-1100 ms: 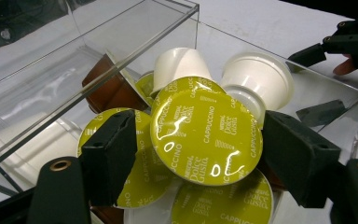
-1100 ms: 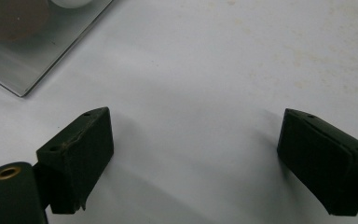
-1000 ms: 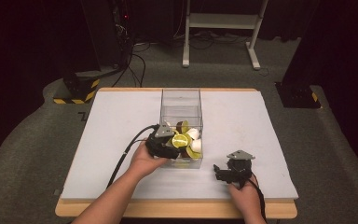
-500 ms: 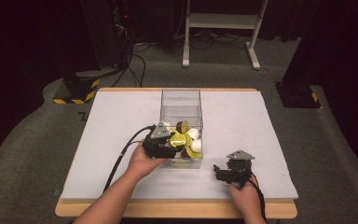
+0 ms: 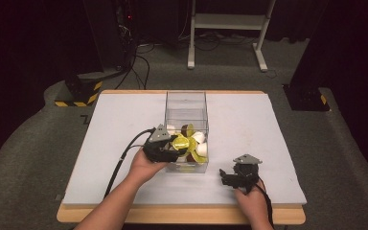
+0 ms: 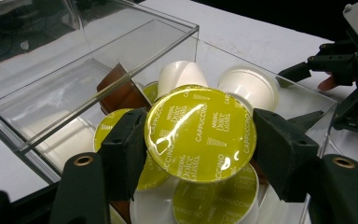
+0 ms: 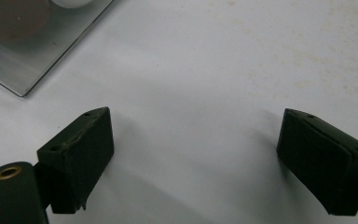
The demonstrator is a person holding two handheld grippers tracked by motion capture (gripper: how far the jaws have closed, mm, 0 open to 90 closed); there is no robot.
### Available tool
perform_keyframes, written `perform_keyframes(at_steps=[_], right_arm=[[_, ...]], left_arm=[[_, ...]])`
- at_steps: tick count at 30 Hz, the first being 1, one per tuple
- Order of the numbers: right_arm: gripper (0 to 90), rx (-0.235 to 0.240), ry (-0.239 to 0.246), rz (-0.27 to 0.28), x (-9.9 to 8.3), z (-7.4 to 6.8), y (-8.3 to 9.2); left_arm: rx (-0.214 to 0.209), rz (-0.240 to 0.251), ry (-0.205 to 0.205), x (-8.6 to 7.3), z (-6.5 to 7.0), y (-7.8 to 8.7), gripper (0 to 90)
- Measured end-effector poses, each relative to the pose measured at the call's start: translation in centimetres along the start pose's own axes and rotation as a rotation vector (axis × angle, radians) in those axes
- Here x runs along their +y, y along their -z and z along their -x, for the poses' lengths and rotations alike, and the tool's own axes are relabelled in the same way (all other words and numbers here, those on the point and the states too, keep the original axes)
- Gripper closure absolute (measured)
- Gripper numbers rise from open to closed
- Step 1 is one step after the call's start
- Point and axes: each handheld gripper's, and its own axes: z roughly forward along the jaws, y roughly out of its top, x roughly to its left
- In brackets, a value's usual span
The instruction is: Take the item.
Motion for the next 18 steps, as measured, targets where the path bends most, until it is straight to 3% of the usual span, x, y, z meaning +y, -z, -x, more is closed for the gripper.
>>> perform_keyframes(at_steps=[18], right_arm=[[10.9,-0.001,0.0,0.0,0.0,0.0,0.0]], left_arm=[[-0.015,0.021,0.006,0.49,-0.1,0.66,37.7]])
